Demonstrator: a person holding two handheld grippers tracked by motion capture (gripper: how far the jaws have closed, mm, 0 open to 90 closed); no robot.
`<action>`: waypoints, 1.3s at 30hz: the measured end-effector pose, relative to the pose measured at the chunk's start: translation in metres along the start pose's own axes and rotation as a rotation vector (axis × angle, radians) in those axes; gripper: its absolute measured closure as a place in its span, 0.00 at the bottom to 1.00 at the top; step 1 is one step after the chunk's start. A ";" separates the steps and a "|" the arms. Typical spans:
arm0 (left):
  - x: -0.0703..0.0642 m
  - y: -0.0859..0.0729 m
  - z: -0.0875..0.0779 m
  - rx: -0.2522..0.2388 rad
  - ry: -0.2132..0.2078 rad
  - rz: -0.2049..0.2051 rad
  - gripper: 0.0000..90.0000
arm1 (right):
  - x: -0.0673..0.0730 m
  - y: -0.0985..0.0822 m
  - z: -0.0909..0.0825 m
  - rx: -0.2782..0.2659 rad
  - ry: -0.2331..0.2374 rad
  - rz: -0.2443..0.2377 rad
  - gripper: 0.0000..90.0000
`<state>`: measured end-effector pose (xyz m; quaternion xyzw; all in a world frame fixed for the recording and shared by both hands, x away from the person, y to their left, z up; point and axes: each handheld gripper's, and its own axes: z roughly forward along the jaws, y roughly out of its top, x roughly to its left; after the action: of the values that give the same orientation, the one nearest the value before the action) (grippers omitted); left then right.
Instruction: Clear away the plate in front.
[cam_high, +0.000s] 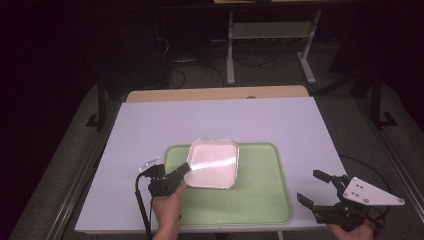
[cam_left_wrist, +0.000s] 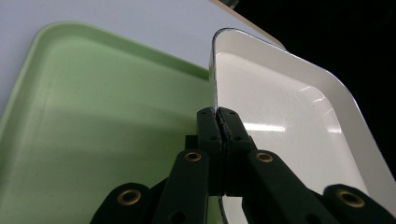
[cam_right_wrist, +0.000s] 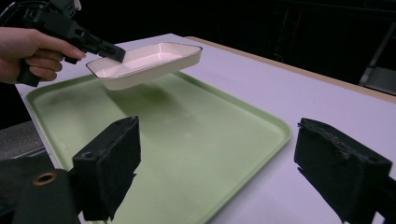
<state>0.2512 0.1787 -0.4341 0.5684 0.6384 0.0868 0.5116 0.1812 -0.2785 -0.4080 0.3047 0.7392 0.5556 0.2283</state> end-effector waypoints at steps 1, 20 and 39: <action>0.000 -0.001 0.000 -0.001 0.003 -0.002 0.99 | 0.000 0.000 0.000 -0.002 0.001 0.000 0.15; -0.013 -0.021 0.000 -0.005 0.065 0.010 0.99 | 0.003 0.003 0.009 0.004 0.024 -0.012 0.15; -0.017 -0.036 0.004 0.034 0.142 0.003 0.99 | 0.006 0.004 0.017 0.025 0.050 -0.021 0.15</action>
<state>0.2286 0.1506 -0.4511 0.5701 0.6737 0.1167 0.4555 0.1898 -0.2617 -0.4087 0.2857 0.7548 0.5512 0.2116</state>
